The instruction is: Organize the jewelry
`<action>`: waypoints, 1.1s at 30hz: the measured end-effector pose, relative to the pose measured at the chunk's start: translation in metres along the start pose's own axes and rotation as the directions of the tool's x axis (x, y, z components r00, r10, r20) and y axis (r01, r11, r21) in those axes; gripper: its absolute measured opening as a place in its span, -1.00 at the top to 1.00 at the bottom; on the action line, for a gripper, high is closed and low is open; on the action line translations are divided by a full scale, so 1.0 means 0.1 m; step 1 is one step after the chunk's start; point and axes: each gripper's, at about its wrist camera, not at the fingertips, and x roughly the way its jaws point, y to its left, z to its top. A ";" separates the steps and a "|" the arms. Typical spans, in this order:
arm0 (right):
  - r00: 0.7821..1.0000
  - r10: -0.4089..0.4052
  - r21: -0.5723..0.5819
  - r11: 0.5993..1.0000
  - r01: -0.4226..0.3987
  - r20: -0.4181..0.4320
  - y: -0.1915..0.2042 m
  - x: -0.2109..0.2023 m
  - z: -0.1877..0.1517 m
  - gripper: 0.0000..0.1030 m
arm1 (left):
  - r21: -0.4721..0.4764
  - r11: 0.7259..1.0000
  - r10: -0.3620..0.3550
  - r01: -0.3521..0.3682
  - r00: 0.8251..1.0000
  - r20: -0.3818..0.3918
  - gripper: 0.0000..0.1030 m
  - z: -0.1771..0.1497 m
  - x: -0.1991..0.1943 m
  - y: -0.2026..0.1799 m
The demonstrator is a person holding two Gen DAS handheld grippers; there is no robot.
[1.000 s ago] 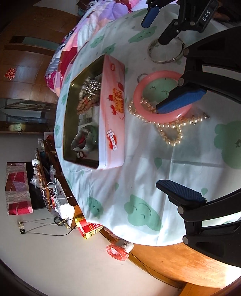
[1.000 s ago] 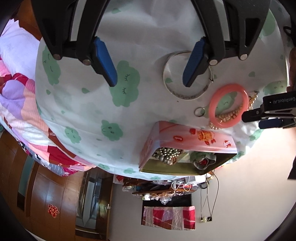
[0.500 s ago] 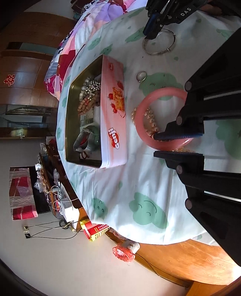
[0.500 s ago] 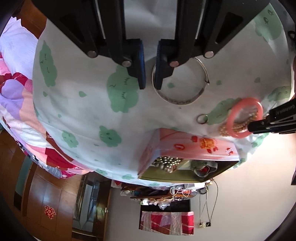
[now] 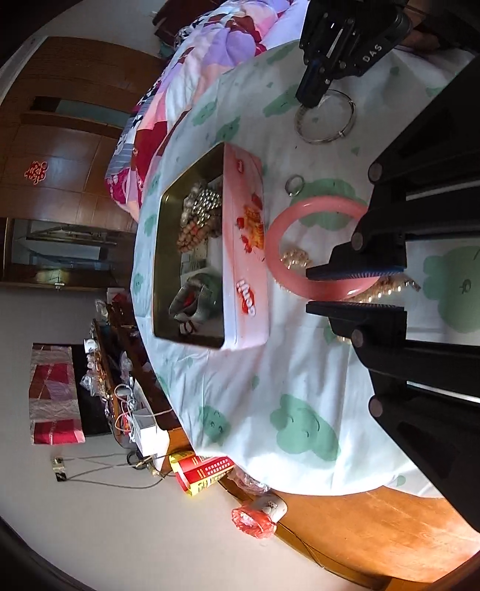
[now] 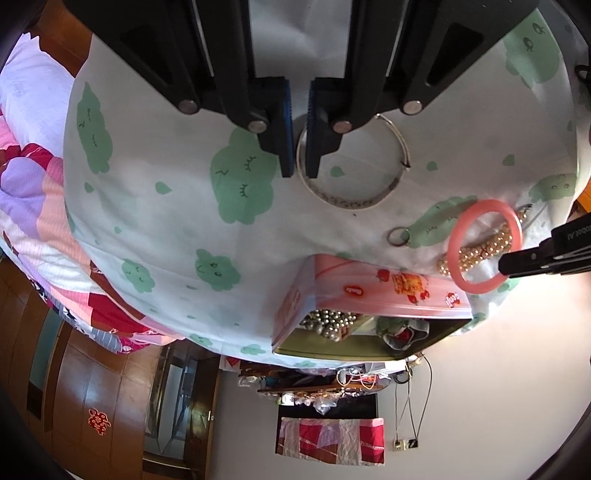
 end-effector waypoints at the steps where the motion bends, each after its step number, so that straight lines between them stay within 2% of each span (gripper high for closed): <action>1: 1.000 0.003 0.001 1.000 -0.003 0.009 0.00 -0.02 0.01 0.86 | -0.005 1.000 0.000 0.000 1.000 0.005 0.81 0.01 -0.02 0.01; 9: 0.998 0.002 0.001 1.000 -0.002 0.063 0.01 -0.15 0.09 0.87 | -0.022 1.000 0.014 -0.013 0.998 0.054 0.81 0.11 -0.19 0.09; 14: 0.999 0.030 0.012 0.999 -0.031 0.039 -0.01 -0.11 0.13 0.87 | -0.041 0.999 0.028 -0.026 0.999 0.046 0.81 0.11 -0.18 0.13; 16: 0.998 0.051 0.014 0.999 -0.052 0.044 0.02 -0.12 0.14 0.60 | -0.048 0.998 0.031 -0.029 0.999 0.039 0.81 0.10 -0.17 0.15; 18: 0.996 0.082 0.001 0.997 -0.082 0.046 0.07 -0.13 0.15 -0.80 | -0.051 0.998 0.036 -0.035 0.999 0.035 0.81 0.09 -0.17 0.16; 19: 0.993 0.080 -0.008 0.997 -0.080 0.082 0.12 -0.18 0.14 -0.94 | -0.054 0.998 0.038 -0.037 0.999 0.034 0.81 0.09 -0.17 0.16; 20: 0.992 0.070 -0.019 0.997 -0.068 0.102 0.16 -0.21 0.14 -0.96 | -0.054 0.998 0.039 -0.037 0.999 0.033 0.81 0.09 -0.17 0.17; 23: 0.996 0.056 -0.079 0.996 -0.051 0.071 0.30 -0.15 0.17 -0.95 | -0.059 0.998 0.039 -0.037 0.999 0.034 0.81 0.08 -0.18 0.17; 28: 0.999 0.039 -0.069 0.997 -0.039 0.005 0.30 0.00 0.16 -0.95 | -0.068 0.997 0.045 -0.043 0.998 0.034 0.81 0.09 -0.17 0.22; 29: 0.999 0.030 -0.065 0.997 -0.031 -0.010 0.29 0.04 0.15 -0.89 | -0.070 0.997 0.046 -0.044 0.998 0.031 0.81 0.09 -0.16 0.23; 32: 0.998 0.045 -0.056 0.997 -0.048 -0.054 0.24 0.10 0.10 -0.40 | -0.073 0.996 0.047 -0.045 0.999 0.024 0.81 0.08 -0.14 0.25; 33: 0.997 0.047 -0.054 0.997 -0.050 -0.055 0.24 0.10 0.09 -0.40 | -0.073 0.996 0.046 -0.044 0.999 0.023 0.81 0.08 -0.14 0.25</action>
